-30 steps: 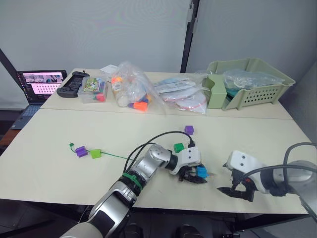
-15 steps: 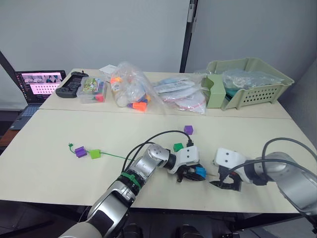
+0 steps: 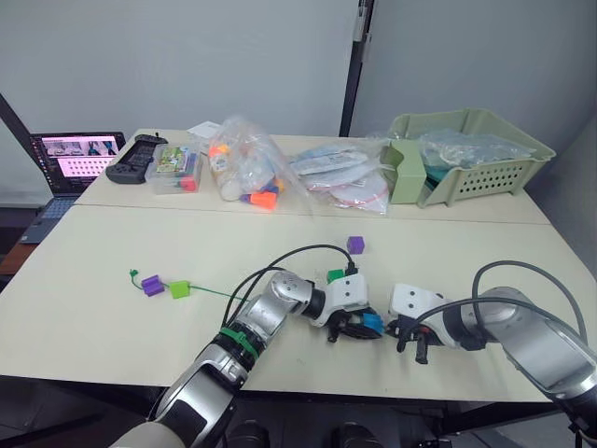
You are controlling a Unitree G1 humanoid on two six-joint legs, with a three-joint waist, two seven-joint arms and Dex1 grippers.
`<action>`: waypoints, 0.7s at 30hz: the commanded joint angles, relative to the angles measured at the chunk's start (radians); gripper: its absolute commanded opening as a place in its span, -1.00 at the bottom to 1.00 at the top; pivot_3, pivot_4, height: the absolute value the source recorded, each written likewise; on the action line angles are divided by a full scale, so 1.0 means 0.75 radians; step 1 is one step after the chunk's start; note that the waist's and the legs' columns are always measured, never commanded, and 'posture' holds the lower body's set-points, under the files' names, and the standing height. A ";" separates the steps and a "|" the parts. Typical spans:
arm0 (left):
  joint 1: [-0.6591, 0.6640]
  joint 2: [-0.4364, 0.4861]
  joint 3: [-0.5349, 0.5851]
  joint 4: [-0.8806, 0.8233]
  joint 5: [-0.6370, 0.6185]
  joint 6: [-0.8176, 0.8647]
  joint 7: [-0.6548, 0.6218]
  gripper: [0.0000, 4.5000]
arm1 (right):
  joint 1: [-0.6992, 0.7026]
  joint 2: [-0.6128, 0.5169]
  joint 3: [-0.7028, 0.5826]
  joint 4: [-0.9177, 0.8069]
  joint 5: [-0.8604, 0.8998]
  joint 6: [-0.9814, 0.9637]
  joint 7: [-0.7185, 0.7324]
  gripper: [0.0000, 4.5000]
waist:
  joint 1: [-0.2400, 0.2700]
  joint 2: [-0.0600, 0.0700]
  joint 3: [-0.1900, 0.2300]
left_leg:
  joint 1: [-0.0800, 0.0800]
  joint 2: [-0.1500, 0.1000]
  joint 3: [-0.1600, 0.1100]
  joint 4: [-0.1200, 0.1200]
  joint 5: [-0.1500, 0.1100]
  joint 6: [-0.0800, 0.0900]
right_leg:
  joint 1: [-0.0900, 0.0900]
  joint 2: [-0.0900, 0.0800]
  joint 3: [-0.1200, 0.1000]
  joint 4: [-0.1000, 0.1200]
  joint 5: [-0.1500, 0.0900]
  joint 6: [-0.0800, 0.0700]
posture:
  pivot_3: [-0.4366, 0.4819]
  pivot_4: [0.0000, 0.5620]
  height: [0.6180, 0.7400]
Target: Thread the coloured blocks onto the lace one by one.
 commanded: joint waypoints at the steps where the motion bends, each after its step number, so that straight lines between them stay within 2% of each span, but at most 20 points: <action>1: 0.021 0.065 0.042 -0.153 -0.037 0.052 -0.019 -0.38 | -0.025 -0.010 -0.011 -0.011 0.004 0.002 0.018 -1.00 | -0.004 0.000 0.000 | 0.000 0.000 0.000 0.000 0.000 0.000 | 0.000 0.000 0.000 0.000 0.000 0.000 | -0.05 -0.47 0.88; 3: 0.045 0.129 0.067 -0.199 -0.042 0.084 -0.026 -0.38 | -0.040 -0.004 -0.007 -0.006 0.007 0.002 0.030 -1.00 | -0.005 0.000 0.000 | 0.000 0.000 0.000 0.000 0.000 0.000 | 0.000 0.000 0.000 0.000 0.000 0.000 | -0.05 -0.47 0.88; 6: 0.110 0.323 0.149 -0.223 -0.059 0.095 -0.072 -0.38 | -0.073 0.003 0.007 0.014 0.010 -0.009 0.055 -1.00 | -0.021 0.000 0.000 | 0.000 0.000 0.000 0.000 0.000 0.000 | 0.000 0.000 0.000 0.001 0.000 0.000 | -0.05 -0.47 0.88; 12: 0.182 0.606 0.279 -0.222 -0.144 0.051 -0.178 -0.38 | -0.108 0.011 0.021 0.050 0.006 -0.032 0.088 -1.00 | -0.027 0.000 0.000 | 0.002 0.004 0.000 -0.002 0.000 0.000 | -0.001 0.002 -0.001 0.001 0.000 -0.001 | -0.05 -0.47 0.88; 14: 0.181 0.685 0.327 -0.162 -0.162 0.004 -0.216 -0.38 | -0.119 0.016 0.025 0.062 0.005 -0.039 0.095 -1.00 | -0.024 0.000 0.000 | 0.002 0.004 0.001 -0.002 0.000 0.000 | -0.001 0.001 -0.001 0.001 0.000 -0.001 | -0.05 -0.47 0.88; 17: 0.150 0.827 0.409 0.048 -0.184 -0.117 -0.312 -0.38 | -0.139 0.024 0.034 0.086 -0.002 -0.057 0.107 -1.00 | -0.024 0.000 0.000 | 0.002 0.004 0.002 -0.002 0.000 0.000 | -0.002 0.002 -0.001 0.001 0.000 -0.001 | -0.05 -0.47 0.88; 21: 0.093 0.953 0.408 0.317 -0.108 -0.330 -0.361 -0.38 | -0.152 0.027 0.040 0.103 -0.007 -0.075 0.116 -1.00 | -0.024 0.000 0.000 | 0.002 0.005 0.004 -0.002 0.000 0.000 | -0.003 0.002 -0.002 0.001 0.000 -0.002 | -0.05 -0.47 0.88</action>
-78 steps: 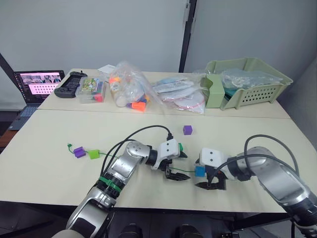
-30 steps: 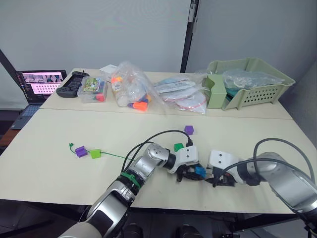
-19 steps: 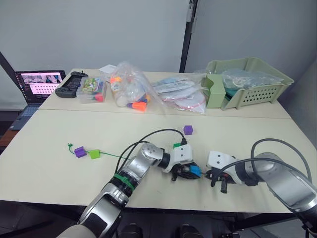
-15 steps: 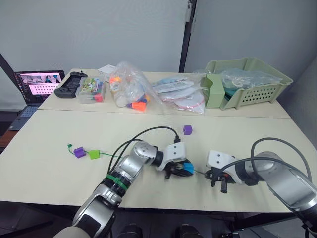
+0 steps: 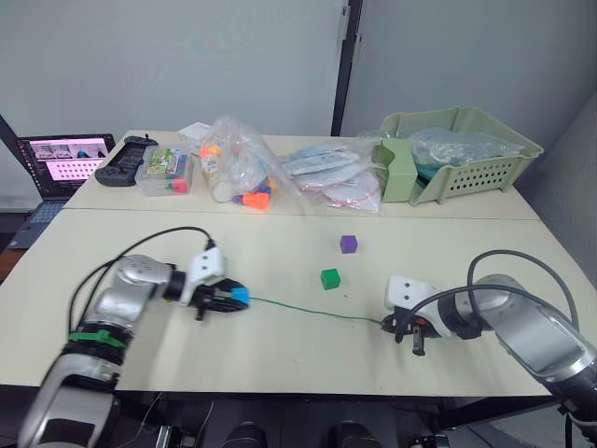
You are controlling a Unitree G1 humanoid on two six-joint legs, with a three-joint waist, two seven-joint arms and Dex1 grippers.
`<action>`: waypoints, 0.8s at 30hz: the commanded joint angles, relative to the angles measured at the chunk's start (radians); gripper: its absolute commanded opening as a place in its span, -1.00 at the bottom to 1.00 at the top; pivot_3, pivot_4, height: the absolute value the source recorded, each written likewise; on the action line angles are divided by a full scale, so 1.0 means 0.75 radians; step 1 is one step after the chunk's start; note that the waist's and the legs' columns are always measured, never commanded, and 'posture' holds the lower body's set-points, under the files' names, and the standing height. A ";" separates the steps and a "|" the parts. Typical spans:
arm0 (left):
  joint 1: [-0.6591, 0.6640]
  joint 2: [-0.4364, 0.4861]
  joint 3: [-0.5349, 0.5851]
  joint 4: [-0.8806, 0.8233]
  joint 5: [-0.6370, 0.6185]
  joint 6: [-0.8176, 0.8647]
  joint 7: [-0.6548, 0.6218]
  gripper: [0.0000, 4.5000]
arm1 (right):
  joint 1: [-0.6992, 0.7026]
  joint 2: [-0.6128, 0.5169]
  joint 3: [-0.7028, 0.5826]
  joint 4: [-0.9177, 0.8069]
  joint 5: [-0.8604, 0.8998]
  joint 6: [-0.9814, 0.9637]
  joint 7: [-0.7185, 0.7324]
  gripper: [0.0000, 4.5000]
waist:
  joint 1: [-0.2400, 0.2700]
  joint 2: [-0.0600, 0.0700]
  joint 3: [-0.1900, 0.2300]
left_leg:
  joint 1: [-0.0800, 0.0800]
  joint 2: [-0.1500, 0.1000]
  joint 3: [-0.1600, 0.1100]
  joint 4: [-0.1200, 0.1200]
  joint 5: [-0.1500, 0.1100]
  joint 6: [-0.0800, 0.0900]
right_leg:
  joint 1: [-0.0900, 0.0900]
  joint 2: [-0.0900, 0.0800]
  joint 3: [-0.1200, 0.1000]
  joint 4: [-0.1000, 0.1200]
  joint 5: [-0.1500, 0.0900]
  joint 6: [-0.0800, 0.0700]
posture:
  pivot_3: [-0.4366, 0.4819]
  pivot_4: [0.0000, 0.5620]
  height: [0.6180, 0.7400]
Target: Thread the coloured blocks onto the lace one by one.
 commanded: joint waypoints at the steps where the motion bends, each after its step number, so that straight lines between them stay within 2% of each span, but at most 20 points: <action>1: -0.042 0.070 0.015 0.188 0.080 -0.152 -0.024 -0.38 | -0.022 0.000 -0.014 -0.006 -0.007 -0.027 0.013 -1.00 | 0.003 0.000 0.000 | 0.000 0.000 0.001 0.000 0.000 0.000 | 0.000 0.000 0.000 0.000 0.000 0.000 | -0.05 -0.47 0.88; 5: -0.109 0.108 0.013 0.369 0.123 -0.247 -0.039 -0.38 | -0.027 0.003 -0.014 0.003 -0.010 -0.035 0.019 -1.00 | 0.008 0.000 0.000 | 0.000 0.000 0.002 0.000 0.000 0.000 | 0.000 -0.001 0.000 0.000 0.000 0.000 | -0.05 -0.47 0.88; 8: -0.168 0.104 0.034 0.450 0.104 -0.226 -0.087 -0.38 | -0.031 0.006 -0.012 0.009 -0.014 -0.041 0.022 -1.00 | 0.007 0.000 0.000 | 0.000 0.001 0.003 0.000 0.000 0.000 | 0.000 -0.001 0.000 0.001 0.000 0.000 | -0.05 -0.47 0.88; 10: -0.212 0.104 0.049 0.474 0.088 -0.200 -0.124 0.08 | -0.036 0.008 -0.012 0.010 -0.014 -0.041 0.024 -1.00 | 0.004 0.000 0.000 | 0.000 0.001 0.003 0.000 0.000 0.000 | -0.001 0.000 0.000 0.001 0.000 0.000 | -0.05 -0.47 0.88; 16: -0.405 0.100 0.118 0.530 0.046 -0.073 -0.132 0.92 | -0.044 0.009 -0.021 0.007 -0.006 -0.031 0.038 -1.00 | 0.010 -0.003 0.002 | -0.004 0.002 0.003 0.001 0.000 0.000 | -0.002 0.001 -0.001 0.001 0.000 0.000 | -0.05 -0.47 0.88; 17: -0.428 0.089 0.131 0.504 0.025 -0.046 -0.154 0.99 | -0.044 0.008 -0.025 0.003 -0.003 -0.028 0.039 -1.00 | 0.012 -0.003 0.002 | -0.004 0.002 0.003 0.002 0.000 0.000 | -0.002 0.000 -0.002 0.000 0.000 0.000 | -0.05 -0.47 0.88; 19: -0.443 0.044 0.151 0.396 -0.026 0.029 -0.195 0.99 | -0.044 0.009 -0.035 -0.005 0.004 -0.020 0.040 -1.00 | 0.013 -0.003 0.002 | -0.004 0.001 0.003 0.002 0.000 0.000 | -0.002 -0.001 -0.002 0.000 0.000 0.000 | -0.05 -0.47 0.88; 24: -0.302 -0.130 0.085 -0.097 -0.133 0.277 -0.218 0.99 | -0.052 0.019 -0.039 -0.030 0.022 -0.006 0.043 -1.00 | 0.018 -0.003 0.002 | -0.004 0.000 0.002 0.002 0.000 0.000 | -0.001 -0.003 -0.002 0.001 0.000 0.001 | -0.05 -0.47 0.88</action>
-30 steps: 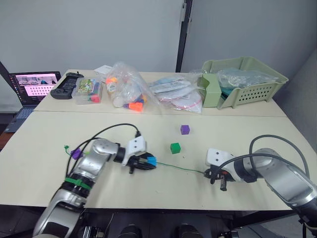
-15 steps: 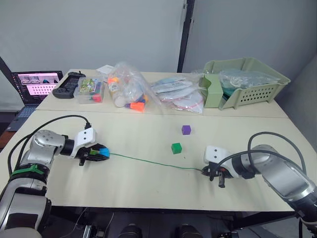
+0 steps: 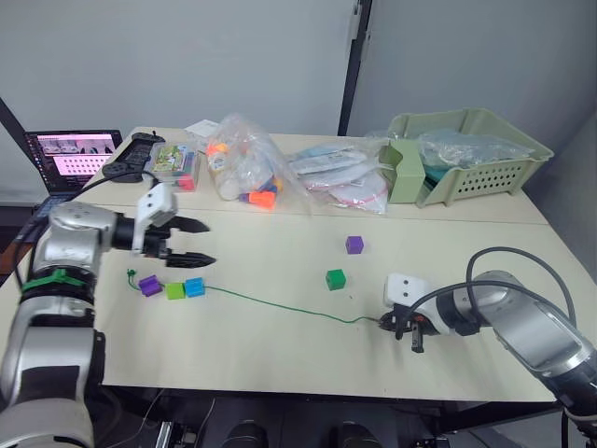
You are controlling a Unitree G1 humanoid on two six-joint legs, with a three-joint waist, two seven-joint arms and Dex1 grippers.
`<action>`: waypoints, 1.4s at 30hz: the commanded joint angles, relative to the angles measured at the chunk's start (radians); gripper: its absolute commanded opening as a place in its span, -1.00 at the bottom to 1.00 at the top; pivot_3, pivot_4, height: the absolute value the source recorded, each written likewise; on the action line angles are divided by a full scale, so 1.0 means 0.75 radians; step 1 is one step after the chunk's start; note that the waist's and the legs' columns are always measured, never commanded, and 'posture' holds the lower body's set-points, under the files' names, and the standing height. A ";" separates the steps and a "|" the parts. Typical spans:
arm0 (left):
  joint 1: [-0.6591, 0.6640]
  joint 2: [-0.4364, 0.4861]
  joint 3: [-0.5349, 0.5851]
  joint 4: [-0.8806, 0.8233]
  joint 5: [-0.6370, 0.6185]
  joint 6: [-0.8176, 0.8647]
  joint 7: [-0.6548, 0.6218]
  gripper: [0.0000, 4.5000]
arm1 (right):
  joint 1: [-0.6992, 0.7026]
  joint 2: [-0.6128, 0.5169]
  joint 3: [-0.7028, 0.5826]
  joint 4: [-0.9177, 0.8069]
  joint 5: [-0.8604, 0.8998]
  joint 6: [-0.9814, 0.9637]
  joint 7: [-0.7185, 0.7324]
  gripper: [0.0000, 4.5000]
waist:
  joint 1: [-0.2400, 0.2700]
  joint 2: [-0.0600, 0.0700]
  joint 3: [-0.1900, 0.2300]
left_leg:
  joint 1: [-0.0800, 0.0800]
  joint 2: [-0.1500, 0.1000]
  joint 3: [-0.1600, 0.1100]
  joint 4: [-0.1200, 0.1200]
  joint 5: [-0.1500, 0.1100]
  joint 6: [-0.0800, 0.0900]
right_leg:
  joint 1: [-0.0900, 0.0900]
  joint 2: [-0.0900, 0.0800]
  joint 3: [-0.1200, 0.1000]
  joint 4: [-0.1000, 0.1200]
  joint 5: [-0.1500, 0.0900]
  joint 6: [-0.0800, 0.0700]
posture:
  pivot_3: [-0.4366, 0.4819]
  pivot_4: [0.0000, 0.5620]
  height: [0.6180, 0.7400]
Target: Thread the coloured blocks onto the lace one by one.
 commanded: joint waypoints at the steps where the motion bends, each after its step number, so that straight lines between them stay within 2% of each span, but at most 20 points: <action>1: 0.072 -0.080 -0.066 -0.280 -0.053 0.134 -0.006 0.99 | -0.030 0.006 -0.040 -0.050 0.022 0.000 0.005 -1.00 | -0.005 0.000 0.000 | 0.000 0.000 0.000 0.000 0.000 0.000 | 0.000 0.000 0.000 0.000 0.000 0.000 | -0.05 -0.47 0.88; 5: 0.119 -0.249 -0.138 -0.418 -0.053 0.166 0.063 0.99 | -0.045 0.017 -0.040 -0.068 0.033 0.009 0.014 -1.00 | -0.015 0.000 0.000 | 0.000 0.002 -0.001 0.000 0.000 0.000 | -0.001 0.003 0.000 0.001 0.000 0.000 | -0.05 -0.47 0.88; 12: 0.188 -0.508 -0.268 -0.466 0.001 0.069 0.188 0.99 | -0.055 0.011 -0.050 -0.103 0.059 0.037 0.010 -1.00 | -0.013 0.000 0.000 | 0.001 0.000 -0.002 0.000 0.000 0.000 | 0.000 0.002 0.001 0.000 0.000 0.000 | -0.05 -0.47 0.88; 19: 0.253 -0.633 -0.338 -0.460 0.031 0.006 0.278 0.99 | -0.037 0.010 -0.060 -0.141 0.078 0.066 -0.010 -1.00 | -0.012 0.000 0.000 | 0.000 -0.001 -0.004 0.000 0.000 0.000 | 0.000 0.001 0.001 0.000 0.000 0.000 | -0.05 -0.47 0.88; 24: 0.291 -0.677 -0.383 -0.448 0.075 -0.024 0.340 0.34 | -0.034 0.007 -0.061 -0.148 0.086 0.075 -0.014 -1.00 | -0.012 0.000 0.000 | 0.001 -0.003 -0.005 0.000 0.000 0.000 | 0.001 0.001 0.001 0.000 0.000 0.000 | -0.05 -0.47 0.88; 35: 0.309 -0.691 -0.407 -0.473 0.080 0.003 0.381 0.34 | -0.037 -0.005 -0.055 -0.144 0.100 0.068 -0.027 -1.00 | -0.011 0.000 0.000 | 0.001 -0.003 -0.006 0.000 0.000 0.000 | 0.001 0.001 0.001 0.000 0.000 0.000 | -0.05 -0.47 0.88; 38: 0.302 -0.707 -0.407 -0.468 0.075 0.016 0.385 0.00 | -0.034 -0.007 -0.053 -0.142 0.099 0.066 -0.028 -1.00 | -0.011 0.000 0.000 | 0.001 -0.003 -0.006 0.000 0.000 0.000 | 0.001 0.001 0.001 0.000 0.000 0.000 | -0.05 -0.47 0.88; 42: 0.301 -0.721 -0.410 -0.467 0.073 0.027 0.383 -0.59 | -0.031 -0.006 -0.056 -0.143 0.102 0.068 -0.031 -1.00 | -0.011 0.000 0.000 | 0.001 -0.004 -0.006 0.000 0.000 0.000 | 0.001 0.001 0.001 0.000 0.000 0.000 | -0.05 -0.47 0.88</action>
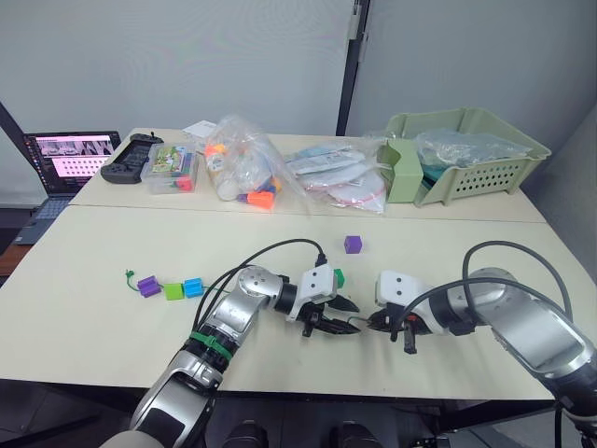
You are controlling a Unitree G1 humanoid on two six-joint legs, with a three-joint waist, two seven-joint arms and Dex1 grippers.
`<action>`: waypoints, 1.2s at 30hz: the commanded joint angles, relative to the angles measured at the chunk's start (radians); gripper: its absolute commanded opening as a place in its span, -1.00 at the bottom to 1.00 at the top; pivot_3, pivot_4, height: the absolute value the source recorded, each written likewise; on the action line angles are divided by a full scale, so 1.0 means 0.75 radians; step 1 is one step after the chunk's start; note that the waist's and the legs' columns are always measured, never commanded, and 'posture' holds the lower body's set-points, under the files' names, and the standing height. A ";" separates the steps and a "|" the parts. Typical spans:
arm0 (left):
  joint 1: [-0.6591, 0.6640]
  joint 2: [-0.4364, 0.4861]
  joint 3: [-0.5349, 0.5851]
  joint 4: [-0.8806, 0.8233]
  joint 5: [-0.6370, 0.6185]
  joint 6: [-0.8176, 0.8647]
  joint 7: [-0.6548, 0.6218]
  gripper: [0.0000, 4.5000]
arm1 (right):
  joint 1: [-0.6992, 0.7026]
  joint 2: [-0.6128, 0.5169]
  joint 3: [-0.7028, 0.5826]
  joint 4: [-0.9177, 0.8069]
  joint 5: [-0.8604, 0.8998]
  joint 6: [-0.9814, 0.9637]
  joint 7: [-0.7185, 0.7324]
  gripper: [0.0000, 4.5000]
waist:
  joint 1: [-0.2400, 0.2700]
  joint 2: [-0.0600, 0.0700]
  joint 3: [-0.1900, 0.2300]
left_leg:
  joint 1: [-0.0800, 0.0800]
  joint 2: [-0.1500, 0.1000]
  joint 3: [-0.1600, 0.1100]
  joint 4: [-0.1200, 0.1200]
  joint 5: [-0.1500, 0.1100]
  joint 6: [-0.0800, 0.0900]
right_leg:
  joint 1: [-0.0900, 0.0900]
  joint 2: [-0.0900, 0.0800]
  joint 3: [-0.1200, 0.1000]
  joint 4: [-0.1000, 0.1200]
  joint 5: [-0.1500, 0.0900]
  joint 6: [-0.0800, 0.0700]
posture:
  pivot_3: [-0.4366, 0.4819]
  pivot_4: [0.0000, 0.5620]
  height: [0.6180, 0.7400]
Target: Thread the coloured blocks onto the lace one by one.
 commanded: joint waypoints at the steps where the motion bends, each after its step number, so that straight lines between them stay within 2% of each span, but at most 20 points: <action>1: -0.013 -0.021 -0.004 -0.039 -0.020 0.007 0.005 -0.74 | -0.002 -0.019 -0.049 -0.033 0.010 0.002 -0.006 -1.00 | 0.000 0.000 0.000 | 0.000 0.000 0.000 0.000 0.000 0.000 | 0.000 0.000 0.000 0.000 0.000 0.000 | -0.05 -0.47 0.88; 3: -0.013 -0.030 -0.003 -0.038 -0.021 0.009 0.006 -0.99 | -0.001 -0.021 -0.050 -0.035 0.011 0.004 -0.008 -1.00 | 0.000 0.000 0.000 | 0.000 0.000 0.000 0.000 0.000 0.000 | 0.000 0.000 0.000 0.000 0.000 0.000 | -0.05 -0.47 0.88; 15: -0.019 -0.044 0.000 -0.027 -0.024 0.014 0.011 -0.99 | 0.007 -0.022 -0.087 -0.065 0.076 0.069 -0.008 -1.00 | 0.000 0.000 0.000 | 0.000 0.000 0.000 0.000 0.000 0.000 | 0.000 0.000 0.000 0.000 0.000 0.000 | -0.05 -0.47 0.88; 18: -0.005 -0.029 0.007 -0.044 -0.027 0.023 0.012 -1.00 | 0.031 -0.031 -0.146 -0.106 0.135 0.106 -0.002 -0.55 | 0.001 0.000 0.000 | 0.000 0.000 -0.001 0.000 0.000 0.000 | 0.000 0.000 0.000 0.000 0.000 0.000 | -0.05 -0.47 0.88; 23: 0.049 0.047 0.052 -0.120 -0.069 0.073 0.003 -1.00 | 0.155 -0.003 -0.488 -0.140 0.442 0.302 0.026 0.22 | 0.002 0.000 0.000 | 0.000 -0.001 -0.003 0.000 0.000 0.000 | 0.001 0.000 0.000 0.000 0.000 0.000 | -0.05 -0.47 0.88; 28: 0.128 0.162 0.104 -0.233 -0.122 0.134 -0.004 -1.00 | 0.251 0.075 -0.753 -0.116 0.618 0.364 -0.052 0.98 | 0.000 0.000 0.000 | 0.001 0.000 -0.005 0.000 0.000 0.000 | 0.002 0.000 0.000 0.000 0.000 0.000 | -0.05 -0.47 0.88; 31: 0.169 0.227 0.147 -0.309 -0.159 0.183 0.006 -1.00 | 0.300 0.169 -0.858 -0.121 0.664 0.336 -0.149 0.98 | -0.001 0.000 0.000 | 0.002 0.000 -0.005 0.000 0.000 0.000 | 0.002 0.000 0.000 0.000 0.000 0.000 | -0.05 -0.47 0.88; 36: 0.235 0.347 0.227 -0.422 -0.216 0.259 0.020 -1.00 | 0.422 0.350 -0.835 -0.073 0.499 0.077 -0.366 0.98 | 0.000 0.000 0.000 | 0.002 0.000 -0.004 0.000 0.000 0.000 | 0.003 0.000 0.000 0.000 0.000 0.000 | -0.05 -0.47 0.88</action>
